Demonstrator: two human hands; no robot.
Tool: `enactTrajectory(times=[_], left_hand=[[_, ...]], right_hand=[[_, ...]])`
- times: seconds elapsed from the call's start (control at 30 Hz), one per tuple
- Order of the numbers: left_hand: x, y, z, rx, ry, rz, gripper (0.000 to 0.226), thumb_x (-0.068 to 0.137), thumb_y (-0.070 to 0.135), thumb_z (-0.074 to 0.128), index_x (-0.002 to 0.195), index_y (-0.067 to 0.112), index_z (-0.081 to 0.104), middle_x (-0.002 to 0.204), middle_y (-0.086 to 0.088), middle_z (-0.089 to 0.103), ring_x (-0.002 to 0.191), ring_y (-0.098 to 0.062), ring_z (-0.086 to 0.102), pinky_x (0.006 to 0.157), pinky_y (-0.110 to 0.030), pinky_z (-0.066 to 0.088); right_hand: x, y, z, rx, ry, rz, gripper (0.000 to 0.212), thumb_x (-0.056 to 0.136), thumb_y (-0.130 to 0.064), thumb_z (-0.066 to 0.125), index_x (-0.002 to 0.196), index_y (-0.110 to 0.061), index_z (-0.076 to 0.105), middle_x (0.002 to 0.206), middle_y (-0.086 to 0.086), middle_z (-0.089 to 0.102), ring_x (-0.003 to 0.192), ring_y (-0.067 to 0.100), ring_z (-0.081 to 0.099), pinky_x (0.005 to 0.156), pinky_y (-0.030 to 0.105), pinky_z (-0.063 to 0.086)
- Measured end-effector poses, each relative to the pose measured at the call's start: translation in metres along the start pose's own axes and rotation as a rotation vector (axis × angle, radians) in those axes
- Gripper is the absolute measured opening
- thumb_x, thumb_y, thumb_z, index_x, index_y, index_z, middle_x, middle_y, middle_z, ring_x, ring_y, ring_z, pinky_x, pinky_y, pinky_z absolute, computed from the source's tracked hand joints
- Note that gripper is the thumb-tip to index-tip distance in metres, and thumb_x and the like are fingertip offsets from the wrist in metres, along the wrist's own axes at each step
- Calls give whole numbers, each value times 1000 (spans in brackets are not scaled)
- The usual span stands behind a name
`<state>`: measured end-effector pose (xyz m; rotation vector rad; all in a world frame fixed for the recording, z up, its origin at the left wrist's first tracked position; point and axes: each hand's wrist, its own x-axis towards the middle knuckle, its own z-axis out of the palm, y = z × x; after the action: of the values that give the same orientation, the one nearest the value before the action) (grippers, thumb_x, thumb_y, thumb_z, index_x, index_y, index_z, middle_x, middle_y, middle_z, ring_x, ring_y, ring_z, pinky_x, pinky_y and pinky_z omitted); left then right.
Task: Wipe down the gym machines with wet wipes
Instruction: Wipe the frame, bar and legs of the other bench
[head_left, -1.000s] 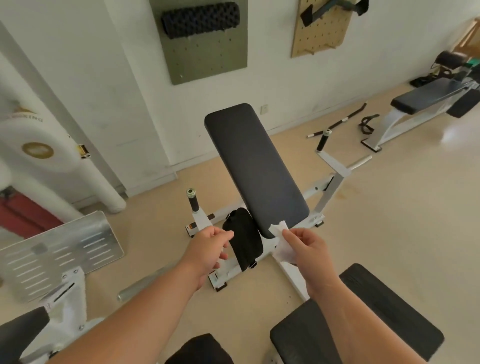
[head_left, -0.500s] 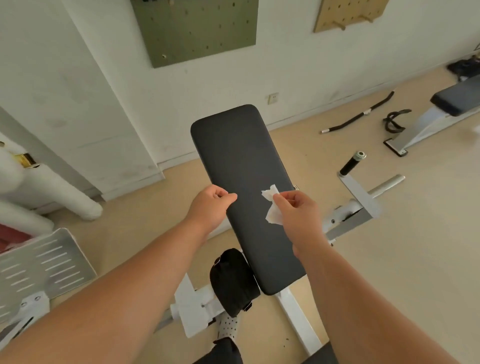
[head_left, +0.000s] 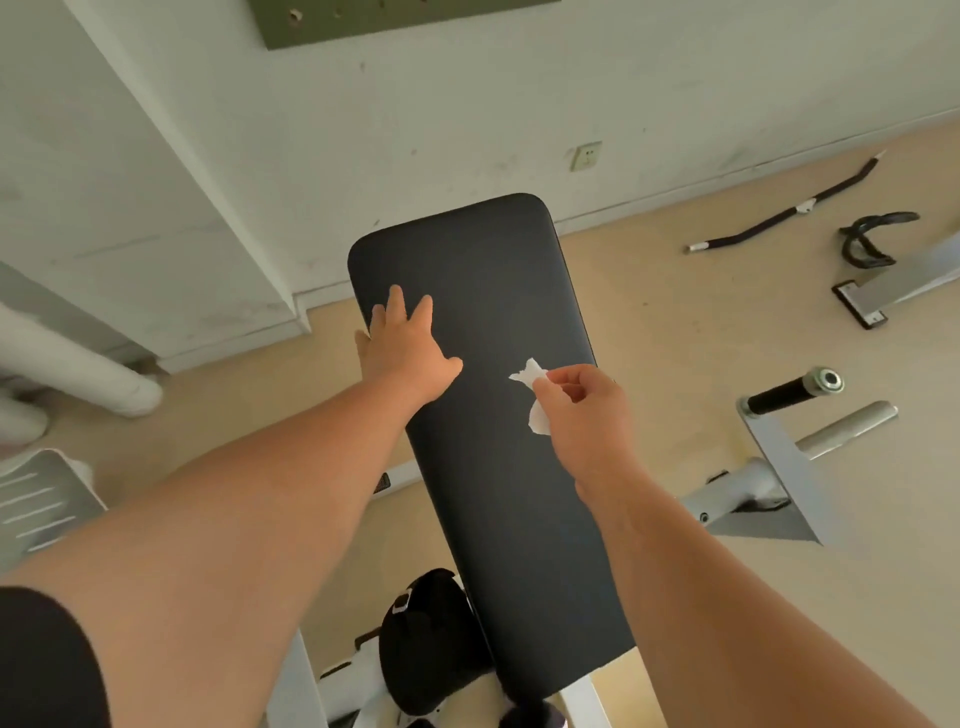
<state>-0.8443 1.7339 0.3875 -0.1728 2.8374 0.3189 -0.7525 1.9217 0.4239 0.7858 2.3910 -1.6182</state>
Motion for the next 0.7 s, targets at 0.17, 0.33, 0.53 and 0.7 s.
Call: enactTrajectory(times=[0.17,0.33,0.53,0.7], left_hand=[[35,0,21,206,-96,-58,153,55,70,87,160,14,-9,165,-24,-14,153,-44,-2,123,-53,15],[48,14,43,386,-106,-73,155,56,59,92,156,-2,-10,158,-41,-11,147,-59,5,121,-54,23],[54,9,47,383,-116,-53,154,60,64,87,155,-1,-15,157,-39,-18,148,-57,0,121,-53,19],[58,8,49,368,-129,-60,151,65,60,86,153,-2,-20,154,-40,-25,148,-57,-5,122,-53,17]], right_hand=[[59,12,12,-88,-69,-22,10,97,-29,63,107,-28,66,89,-9,68,73,6,62,50,15,40],[124,10,23,-201,-58,-215,11,96,-23,61,105,-26,65,104,-3,67,83,9,63,62,11,40],[196,-27,59,-423,56,-752,25,94,-19,69,117,-10,67,127,7,56,111,23,56,89,23,48],[209,12,79,-950,-180,-816,79,100,-56,47,159,-11,21,170,17,6,157,37,4,128,51,10]])
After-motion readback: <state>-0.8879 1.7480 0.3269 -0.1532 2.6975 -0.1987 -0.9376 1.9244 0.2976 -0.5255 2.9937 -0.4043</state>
